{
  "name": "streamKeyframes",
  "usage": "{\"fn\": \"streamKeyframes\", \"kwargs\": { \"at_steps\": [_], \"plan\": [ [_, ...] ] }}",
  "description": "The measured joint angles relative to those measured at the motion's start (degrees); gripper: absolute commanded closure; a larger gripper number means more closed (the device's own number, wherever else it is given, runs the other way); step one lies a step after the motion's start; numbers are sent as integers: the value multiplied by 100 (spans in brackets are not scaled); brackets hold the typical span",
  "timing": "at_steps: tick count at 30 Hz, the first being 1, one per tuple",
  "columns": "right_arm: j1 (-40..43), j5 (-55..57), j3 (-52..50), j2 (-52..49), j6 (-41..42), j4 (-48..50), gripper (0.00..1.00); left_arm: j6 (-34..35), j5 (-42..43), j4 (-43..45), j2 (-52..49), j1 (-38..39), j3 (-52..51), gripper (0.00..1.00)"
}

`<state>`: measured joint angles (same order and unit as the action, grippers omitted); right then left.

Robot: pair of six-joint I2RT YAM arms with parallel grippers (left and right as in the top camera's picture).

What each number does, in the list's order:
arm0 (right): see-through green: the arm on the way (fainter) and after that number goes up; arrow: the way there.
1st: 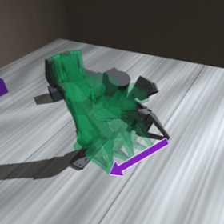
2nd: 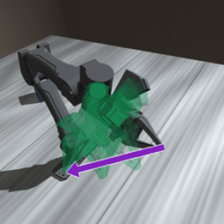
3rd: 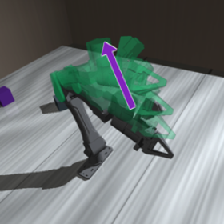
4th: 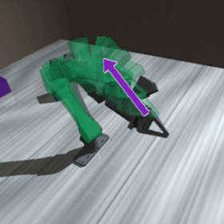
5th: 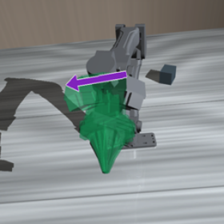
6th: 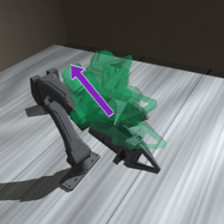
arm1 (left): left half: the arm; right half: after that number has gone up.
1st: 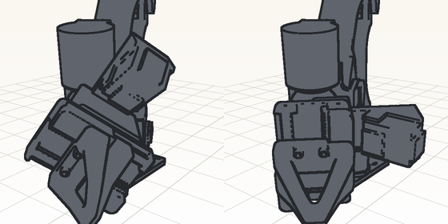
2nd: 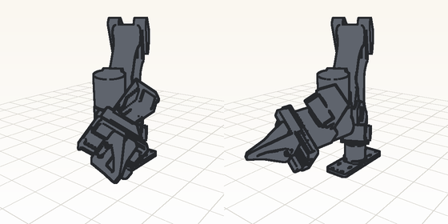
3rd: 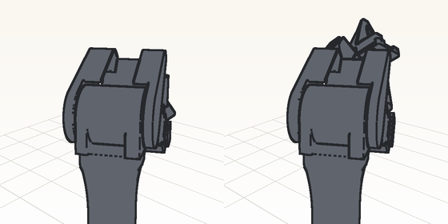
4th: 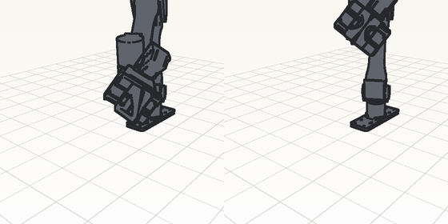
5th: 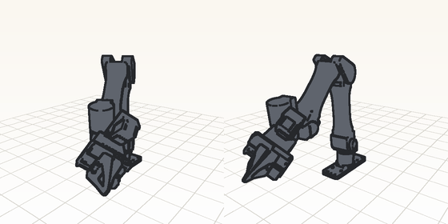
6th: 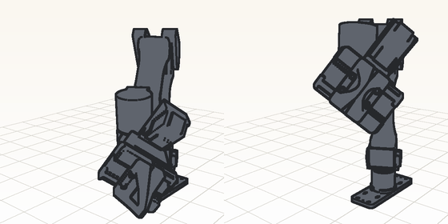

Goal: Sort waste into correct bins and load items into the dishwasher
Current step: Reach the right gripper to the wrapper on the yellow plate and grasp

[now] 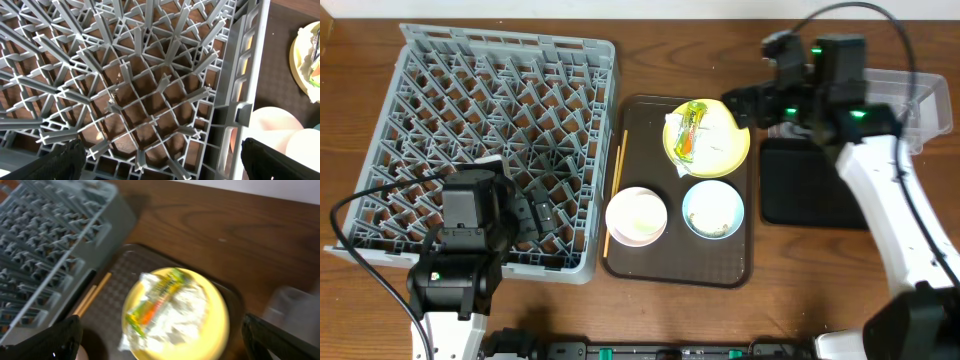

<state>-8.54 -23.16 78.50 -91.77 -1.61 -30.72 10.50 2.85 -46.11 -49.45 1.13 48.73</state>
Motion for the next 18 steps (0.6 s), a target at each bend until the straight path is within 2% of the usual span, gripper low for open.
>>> {"fn": "streamKeyframes", "kwargs": {
  "at_steps": [7,10,15,17,18],
  "plan": [
    [-1228,1676,33,-918,675,184,1,0,0,-2,0,0,0,1],
    [-1427,2260,33,-1394,1178,208,1,0,0,0,0,0,0,1],
    [-1469,2579,33,-2039,1862,313,1,0,0,-2,0,0,0,1],
    [-1469,2553,33,-2232,2015,363,8,0,0,-2,0,0,0,1],
    [-1469,2503,33,-2339,2070,393,14,0,0,0,0,0,0,1]
  ]
}}
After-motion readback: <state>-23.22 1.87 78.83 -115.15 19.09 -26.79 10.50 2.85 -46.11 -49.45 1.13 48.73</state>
